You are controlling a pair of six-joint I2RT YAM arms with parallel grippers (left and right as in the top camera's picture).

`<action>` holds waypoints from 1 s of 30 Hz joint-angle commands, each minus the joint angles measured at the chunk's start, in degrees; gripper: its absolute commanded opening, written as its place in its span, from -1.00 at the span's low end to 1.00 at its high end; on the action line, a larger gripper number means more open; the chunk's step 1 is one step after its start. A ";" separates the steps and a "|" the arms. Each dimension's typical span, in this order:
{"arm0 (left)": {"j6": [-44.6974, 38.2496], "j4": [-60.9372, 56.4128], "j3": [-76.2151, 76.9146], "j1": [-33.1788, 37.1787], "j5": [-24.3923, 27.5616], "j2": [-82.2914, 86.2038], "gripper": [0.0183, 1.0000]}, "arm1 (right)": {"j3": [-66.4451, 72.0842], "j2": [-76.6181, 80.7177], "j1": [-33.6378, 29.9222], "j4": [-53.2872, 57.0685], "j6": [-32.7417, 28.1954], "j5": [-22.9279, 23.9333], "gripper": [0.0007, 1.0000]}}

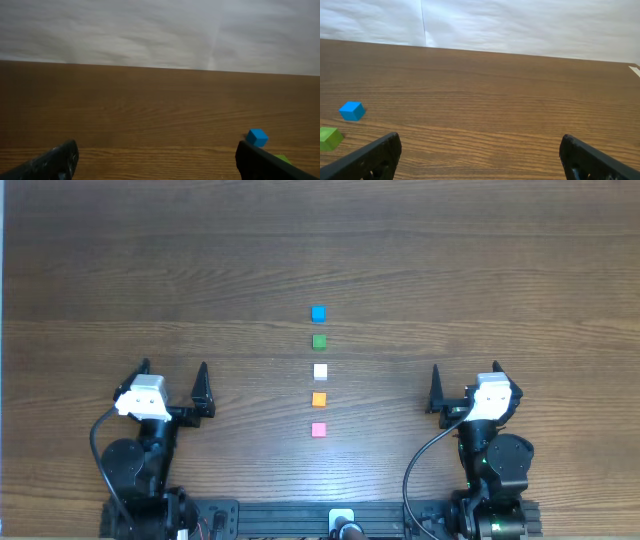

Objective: Stack Cubes

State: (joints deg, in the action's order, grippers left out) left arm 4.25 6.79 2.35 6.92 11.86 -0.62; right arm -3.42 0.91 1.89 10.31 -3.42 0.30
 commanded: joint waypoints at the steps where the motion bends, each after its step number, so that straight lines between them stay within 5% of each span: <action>1: -0.63 -0.24 -0.52 0.00 0.55 0.44 1.00 | 0.46 -0.63 -0.42 -0.02 0.17 -0.68 0.98; 20: -0.44 -0.24 -0.52 -0.04 0.90 0.42 1.00 | 0.46 -0.63 -0.42 -0.02 0.17 -0.68 0.98; 30: 11.04 -2.19 9.42 -0.07 4.94 -11.04 1.00 | 0.46 -0.63 -0.42 -0.02 0.17 -0.68 0.99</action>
State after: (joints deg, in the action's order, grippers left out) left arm 11.92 6.11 4.91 6.92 13.19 -5.85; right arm -3.42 0.91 1.89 10.28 -3.40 0.30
